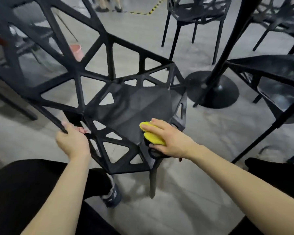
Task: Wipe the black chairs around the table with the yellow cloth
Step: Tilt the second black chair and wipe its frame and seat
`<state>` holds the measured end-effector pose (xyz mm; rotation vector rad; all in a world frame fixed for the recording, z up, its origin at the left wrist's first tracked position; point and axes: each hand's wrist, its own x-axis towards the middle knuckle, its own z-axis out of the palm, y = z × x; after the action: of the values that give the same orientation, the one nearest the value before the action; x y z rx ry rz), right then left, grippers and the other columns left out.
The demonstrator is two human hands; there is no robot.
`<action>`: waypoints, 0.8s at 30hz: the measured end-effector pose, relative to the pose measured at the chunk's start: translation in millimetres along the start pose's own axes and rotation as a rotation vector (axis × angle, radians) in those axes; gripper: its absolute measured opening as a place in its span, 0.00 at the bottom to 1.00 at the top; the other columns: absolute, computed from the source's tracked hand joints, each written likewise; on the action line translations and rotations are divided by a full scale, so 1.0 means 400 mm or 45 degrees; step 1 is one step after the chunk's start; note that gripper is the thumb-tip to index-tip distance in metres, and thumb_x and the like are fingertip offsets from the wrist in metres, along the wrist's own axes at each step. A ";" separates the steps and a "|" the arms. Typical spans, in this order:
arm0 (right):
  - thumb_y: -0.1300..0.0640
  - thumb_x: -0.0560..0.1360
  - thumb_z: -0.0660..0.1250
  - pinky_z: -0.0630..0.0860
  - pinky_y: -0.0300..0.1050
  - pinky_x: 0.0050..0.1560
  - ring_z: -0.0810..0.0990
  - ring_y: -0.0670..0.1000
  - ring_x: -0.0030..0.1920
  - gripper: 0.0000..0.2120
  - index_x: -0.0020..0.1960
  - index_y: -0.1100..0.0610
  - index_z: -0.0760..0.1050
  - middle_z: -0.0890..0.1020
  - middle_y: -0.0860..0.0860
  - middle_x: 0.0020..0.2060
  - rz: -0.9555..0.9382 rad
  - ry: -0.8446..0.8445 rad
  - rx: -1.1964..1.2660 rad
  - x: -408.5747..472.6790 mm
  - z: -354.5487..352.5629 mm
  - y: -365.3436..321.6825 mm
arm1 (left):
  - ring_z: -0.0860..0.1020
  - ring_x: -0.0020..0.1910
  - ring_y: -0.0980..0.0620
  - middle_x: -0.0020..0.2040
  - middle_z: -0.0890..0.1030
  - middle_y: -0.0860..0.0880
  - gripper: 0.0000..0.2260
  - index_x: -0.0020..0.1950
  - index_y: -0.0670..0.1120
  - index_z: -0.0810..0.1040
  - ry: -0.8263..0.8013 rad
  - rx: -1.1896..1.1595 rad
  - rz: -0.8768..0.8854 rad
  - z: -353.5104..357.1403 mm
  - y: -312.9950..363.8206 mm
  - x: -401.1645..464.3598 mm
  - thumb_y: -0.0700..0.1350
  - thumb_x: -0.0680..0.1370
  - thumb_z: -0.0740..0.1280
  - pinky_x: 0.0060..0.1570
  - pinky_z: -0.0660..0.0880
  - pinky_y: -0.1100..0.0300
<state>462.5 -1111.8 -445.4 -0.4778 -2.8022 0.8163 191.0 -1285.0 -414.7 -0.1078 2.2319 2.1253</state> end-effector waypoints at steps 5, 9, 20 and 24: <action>0.59 0.79 0.70 0.68 0.53 0.77 0.69 0.53 0.75 0.34 0.82 0.48 0.64 0.73 0.49 0.73 0.021 -0.026 -0.029 0.016 -0.089 0.066 | 0.81 0.31 0.45 0.32 0.81 0.46 0.23 0.44 0.42 0.76 0.144 0.016 -0.021 0.080 0.002 -0.020 0.59 0.85 0.58 0.46 0.84 0.43; 0.55 0.79 0.72 0.70 0.51 0.74 0.72 0.52 0.72 0.33 0.81 0.47 0.65 0.74 0.47 0.73 0.157 0.013 -0.064 -0.023 -0.172 0.119 | 0.86 0.48 0.35 0.49 0.86 0.38 0.35 0.55 0.39 0.79 0.276 -0.013 -0.029 0.214 -0.022 0.009 0.70 0.79 0.53 0.52 0.83 0.39; 0.49 0.75 0.72 0.74 0.47 0.65 0.77 0.51 0.65 0.36 0.80 0.40 0.63 0.79 0.46 0.65 0.398 -0.100 -0.131 -0.084 -0.392 0.140 | 0.77 0.66 0.32 0.68 0.80 0.34 0.19 0.70 0.35 0.72 0.279 -0.145 -0.035 0.672 0.029 -0.153 0.49 0.90 0.55 0.54 0.67 0.55; 0.49 0.71 0.74 0.79 0.49 0.58 0.80 0.51 0.56 0.35 0.76 0.46 0.66 0.82 0.45 0.57 0.625 0.075 -0.049 -0.113 -0.460 0.183 | 0.79 0.62 0.35 0.62 0.78 0.39 0.16 0.69 0.34 0.65 -0.061 -0.174 -0.012 0.812 0.029 -0.250 0.45 0.89 0.57 0.51 0.69 0.57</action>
<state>571.5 -979.5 -336.4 -1.2050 -2.6795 0.8123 287.5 -959.0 -410.2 -0.0723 2.0554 2.2496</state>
